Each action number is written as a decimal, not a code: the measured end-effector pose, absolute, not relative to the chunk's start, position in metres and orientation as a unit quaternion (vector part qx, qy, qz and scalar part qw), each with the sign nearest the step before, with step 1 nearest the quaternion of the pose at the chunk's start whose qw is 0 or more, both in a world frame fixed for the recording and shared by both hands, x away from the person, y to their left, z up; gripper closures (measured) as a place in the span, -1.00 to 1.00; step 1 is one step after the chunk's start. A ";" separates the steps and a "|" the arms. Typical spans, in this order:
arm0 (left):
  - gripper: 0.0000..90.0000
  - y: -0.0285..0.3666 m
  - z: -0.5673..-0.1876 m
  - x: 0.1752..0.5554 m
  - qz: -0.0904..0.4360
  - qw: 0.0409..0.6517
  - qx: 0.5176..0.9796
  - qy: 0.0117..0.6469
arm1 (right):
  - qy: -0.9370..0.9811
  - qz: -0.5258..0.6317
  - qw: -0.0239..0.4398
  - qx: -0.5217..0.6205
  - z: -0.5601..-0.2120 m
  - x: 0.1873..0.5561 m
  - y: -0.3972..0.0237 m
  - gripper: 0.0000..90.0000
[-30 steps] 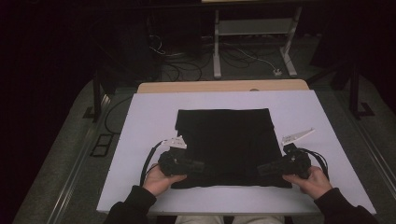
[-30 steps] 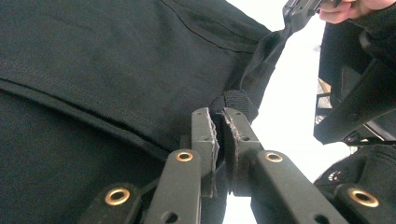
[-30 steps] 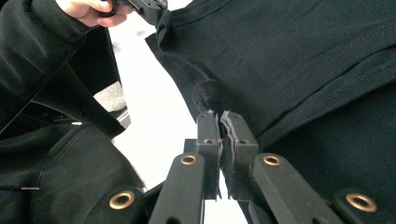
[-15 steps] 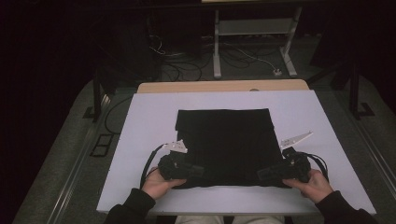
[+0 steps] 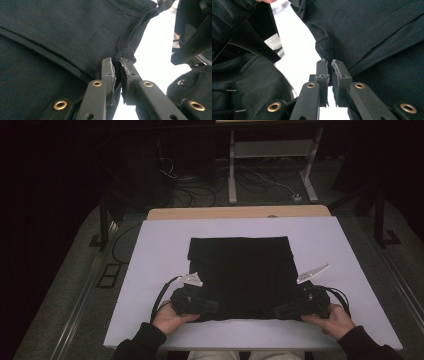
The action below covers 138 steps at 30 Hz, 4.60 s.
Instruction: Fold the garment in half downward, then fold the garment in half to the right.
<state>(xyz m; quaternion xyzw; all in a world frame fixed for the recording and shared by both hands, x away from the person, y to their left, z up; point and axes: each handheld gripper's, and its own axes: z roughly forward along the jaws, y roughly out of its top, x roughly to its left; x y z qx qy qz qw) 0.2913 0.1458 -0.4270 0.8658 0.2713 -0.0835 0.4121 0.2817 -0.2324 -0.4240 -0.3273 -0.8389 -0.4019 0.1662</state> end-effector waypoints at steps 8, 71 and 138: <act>0.20 0.148 -0.423 0.287 -0.094 0.425 0.858 0.274 | -0.835 -0.409 0.146 -0.339 -0.420 0.281 -0.234 0.19; -1.00 0.214 -0.425 0.271 0.054 0.413 0.844 0.339 | -0.843 -0.435 -0.024 -0.316 -0.358 0.367 -0.165 -1.00; -0.70 0.203 -0.447 0.257 0.045 0.368 0.894 0.253 | -0.851 -0.397 -0.034 -0.343 -0.410 0.521 0.029 -1.00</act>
